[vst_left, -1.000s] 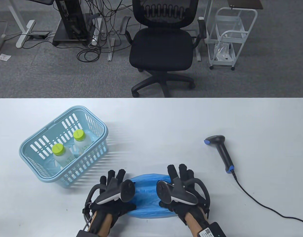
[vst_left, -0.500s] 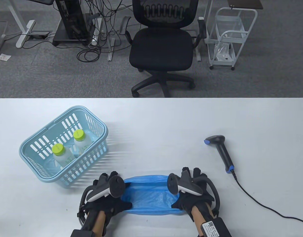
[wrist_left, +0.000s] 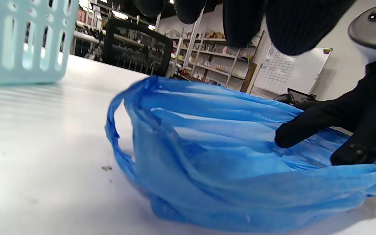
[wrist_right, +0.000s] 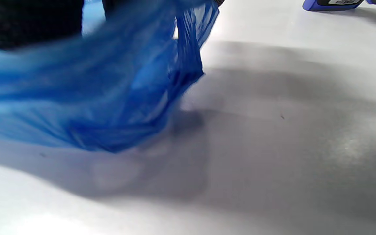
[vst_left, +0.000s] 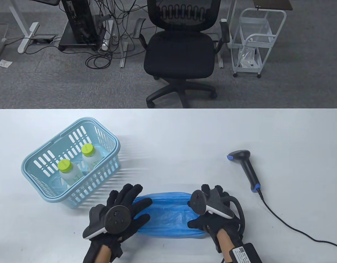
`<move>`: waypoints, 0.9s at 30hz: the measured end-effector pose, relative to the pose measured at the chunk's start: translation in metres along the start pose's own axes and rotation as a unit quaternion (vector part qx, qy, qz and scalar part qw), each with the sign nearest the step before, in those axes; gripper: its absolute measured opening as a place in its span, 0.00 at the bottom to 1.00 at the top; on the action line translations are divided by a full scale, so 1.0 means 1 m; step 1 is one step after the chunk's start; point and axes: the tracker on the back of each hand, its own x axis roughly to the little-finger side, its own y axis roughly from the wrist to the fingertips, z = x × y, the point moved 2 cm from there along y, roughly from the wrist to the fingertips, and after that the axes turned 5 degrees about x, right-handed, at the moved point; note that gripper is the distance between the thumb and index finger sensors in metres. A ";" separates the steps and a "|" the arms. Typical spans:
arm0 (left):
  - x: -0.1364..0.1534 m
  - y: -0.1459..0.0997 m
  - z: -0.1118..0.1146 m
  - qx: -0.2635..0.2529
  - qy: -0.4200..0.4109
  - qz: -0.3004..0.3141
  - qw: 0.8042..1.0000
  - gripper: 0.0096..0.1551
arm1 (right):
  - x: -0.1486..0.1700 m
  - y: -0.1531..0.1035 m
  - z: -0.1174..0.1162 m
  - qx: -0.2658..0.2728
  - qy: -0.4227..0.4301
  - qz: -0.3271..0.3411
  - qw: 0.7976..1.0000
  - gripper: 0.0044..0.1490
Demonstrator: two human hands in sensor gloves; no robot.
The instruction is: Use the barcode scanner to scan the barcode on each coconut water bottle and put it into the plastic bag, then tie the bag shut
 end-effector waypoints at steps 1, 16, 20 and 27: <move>0.000 -0.001 -0.001 -0.008 0.011 -0.006 1.000 0.39 | 0.001 -0.005 0.007 0.005 0.013 0.006 1.000 0.45; 0.016 0.002 0.013 0.064 0.074 -0.092 0.991 0.55 | 0.048 -0.033 0.106 0.201 0.120 -0.009 0.972 0.52; 0.018 0.003 0.016 0.078 0.081 -0.105 0.988 0.56 | 0.091 -0.017 0.114 0.240 0.120 -0.102 0.958 0.53; 0.022 0.000 0.015 0.079 0.074 -0.120 0.987 0.58 | 0.159 0.025 0.097 0.249 0.149 -0.248 0.924 0.62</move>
